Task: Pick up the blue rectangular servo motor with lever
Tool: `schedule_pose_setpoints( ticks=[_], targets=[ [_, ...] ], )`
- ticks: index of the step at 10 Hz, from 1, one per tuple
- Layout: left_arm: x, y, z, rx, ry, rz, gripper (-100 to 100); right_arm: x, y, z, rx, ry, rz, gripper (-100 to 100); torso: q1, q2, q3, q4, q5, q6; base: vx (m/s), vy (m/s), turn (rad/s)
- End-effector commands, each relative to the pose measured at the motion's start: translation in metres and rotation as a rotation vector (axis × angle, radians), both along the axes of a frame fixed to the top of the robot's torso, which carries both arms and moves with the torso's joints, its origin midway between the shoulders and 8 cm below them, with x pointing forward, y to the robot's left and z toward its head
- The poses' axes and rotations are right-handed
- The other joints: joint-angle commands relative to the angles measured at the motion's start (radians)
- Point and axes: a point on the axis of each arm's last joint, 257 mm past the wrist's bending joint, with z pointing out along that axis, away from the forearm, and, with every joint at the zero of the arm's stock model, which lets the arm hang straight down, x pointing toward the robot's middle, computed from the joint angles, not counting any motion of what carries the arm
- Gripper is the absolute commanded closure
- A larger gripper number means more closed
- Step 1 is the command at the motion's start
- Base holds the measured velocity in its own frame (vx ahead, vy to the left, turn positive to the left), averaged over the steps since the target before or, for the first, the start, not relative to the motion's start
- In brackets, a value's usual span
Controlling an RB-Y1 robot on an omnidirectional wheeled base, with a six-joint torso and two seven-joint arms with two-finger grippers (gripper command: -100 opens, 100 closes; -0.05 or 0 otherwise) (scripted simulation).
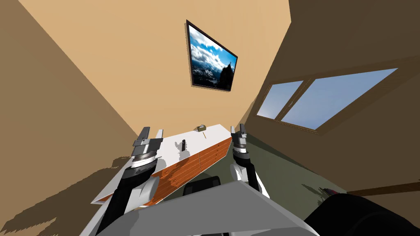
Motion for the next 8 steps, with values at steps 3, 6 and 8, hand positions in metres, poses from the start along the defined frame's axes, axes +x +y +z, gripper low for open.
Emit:
schedule_pose_setpoints(
  ticks=[3,6,8],
  targets=[
    [0.016,0.000,-0.012,0.017,0.046,-0.044,-100,0.000,0.000,0.000,0.000,0.000,0.000,0,-0.002,0.000,0.000,0.000,0.000,0.000,0.003,-0.037,0.021],
    [0.042,0.007,-0.028,-0.010,0.109,-0.084,-100,0.000,0.000,0.000,0.000,0.000,0.000,0,-0.004,-0.001,-0.001,0.000,-0.001,0.000,0.009,-0.080,0.038],
    [0.063,0.015,-0.040,-0.047,0.157,-0.109,-100,0.000,0.000,0.000,0.000,0.000,0.000,0,-0.008,-0.001,-0.001,0.000,-0.002,0.000,0.018,-0.126,0.049]
  ],
)
